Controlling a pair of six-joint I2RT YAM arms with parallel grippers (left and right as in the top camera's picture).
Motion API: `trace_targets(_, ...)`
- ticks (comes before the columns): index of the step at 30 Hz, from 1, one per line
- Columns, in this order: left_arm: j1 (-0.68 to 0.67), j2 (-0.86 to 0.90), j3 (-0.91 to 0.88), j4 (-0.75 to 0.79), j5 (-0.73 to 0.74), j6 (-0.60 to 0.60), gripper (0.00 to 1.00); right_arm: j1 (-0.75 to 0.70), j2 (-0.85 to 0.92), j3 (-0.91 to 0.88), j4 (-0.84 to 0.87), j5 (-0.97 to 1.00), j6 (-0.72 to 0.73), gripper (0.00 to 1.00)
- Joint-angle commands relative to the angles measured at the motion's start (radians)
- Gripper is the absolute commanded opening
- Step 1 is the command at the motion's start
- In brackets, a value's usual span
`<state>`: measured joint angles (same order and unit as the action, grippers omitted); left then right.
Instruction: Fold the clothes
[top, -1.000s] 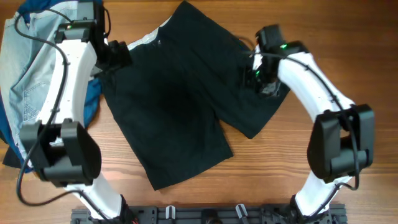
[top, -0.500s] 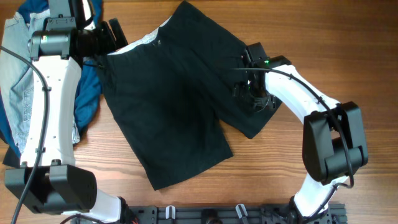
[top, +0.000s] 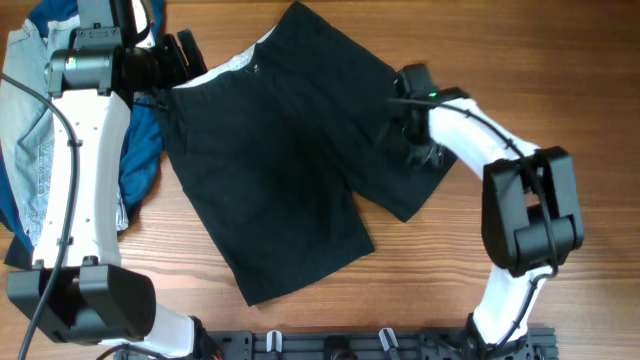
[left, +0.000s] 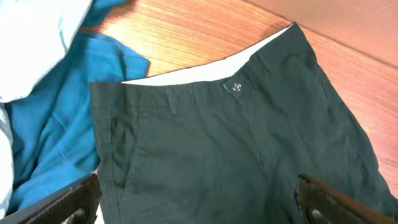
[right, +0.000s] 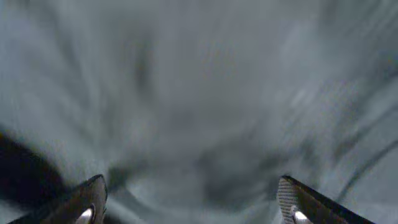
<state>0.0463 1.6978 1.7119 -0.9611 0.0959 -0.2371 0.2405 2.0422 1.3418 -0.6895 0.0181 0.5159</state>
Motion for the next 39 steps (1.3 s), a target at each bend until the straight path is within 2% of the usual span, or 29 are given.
trace_targets(1, 0.002, -0.003, 0.003, 0.003, 0.013, 0.024, 1.0, -0.129, 0.193, -0.046, 0.108, -0.042, 0.004, 0.88)
trace_targets(7, 0.002, 0.014, 0.003, 0.007, 0.04, 0.023, 1.0, -0.237, 0.256, 0.018, 0.263, -0.108, -0.03, 0.85)
trace_targets(11, -0.003, 0.049, 0.003, 0.02, 0.079, 0.02, 1.0, -0.256, 0.258, 0.097, 0.356, -0.093, -0.05, 0.84)
trace_targets(16, -0.027, 0.114, 0.003, 0.049, 0.079, 0.021, 1.0, -0.261, 0.258, 0.261, 0.351, -0.052, -0.068, 0.84)
trace_targets(18, -0.033, 0.145, 0.003, 0.065, 0.079, 0.021, 1.0, -0.274, 0.258, 0.352, 0.29, -0.063, -0.074, 0.87)
trace_targets(21, -0.032, 0.175, 0.003, 0.077, 0.074, 0.033, 1.0, -0.287, 0.258, 0.494, 0.13, -0.101, -0.109, 1.0)
trace_targets(27, -0.02, 0.188, 0.003, 0.09, -0.045, 0.113, 1.0, -0.288, 0.165, 0.737, -0.188, -0.18, -0.184, 1.0)
trace_targets(32, -0.017, 0.197, 0.003, 0.041, -0.041, 0.204, 1.0, -0.27, 0.031, 0.768, -0.373, -0.328, -0.229, 1.0)
trace_targets(39, -0.004, 0.23, 0.003, -0.093, -0.05, 0.221, 1.0, -0.234, -0.047, 0.765, -0.629, -0.304, -0.251, 1.0)
